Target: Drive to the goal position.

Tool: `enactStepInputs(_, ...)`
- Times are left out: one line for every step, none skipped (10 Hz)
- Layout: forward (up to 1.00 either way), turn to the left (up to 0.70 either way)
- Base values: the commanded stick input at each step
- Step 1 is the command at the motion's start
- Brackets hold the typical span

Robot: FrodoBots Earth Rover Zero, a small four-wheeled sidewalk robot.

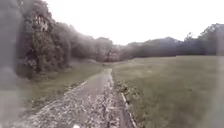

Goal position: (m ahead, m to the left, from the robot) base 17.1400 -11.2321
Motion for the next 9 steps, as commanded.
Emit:
enactStepInputs(0.0,0.45)
enactStepInputs(0.0,0.0)
enactStepInputs(0.0,0.0)
enactStepInputs(0.0,0.0)
enactStepInputs(0.0,0.0)
enactStepInputs(0.0,0.0)
enactStepInputs(0.0,0.0)
enactStepInputs(0.0,0.0)
enactStepInputs(0.0,0.0)
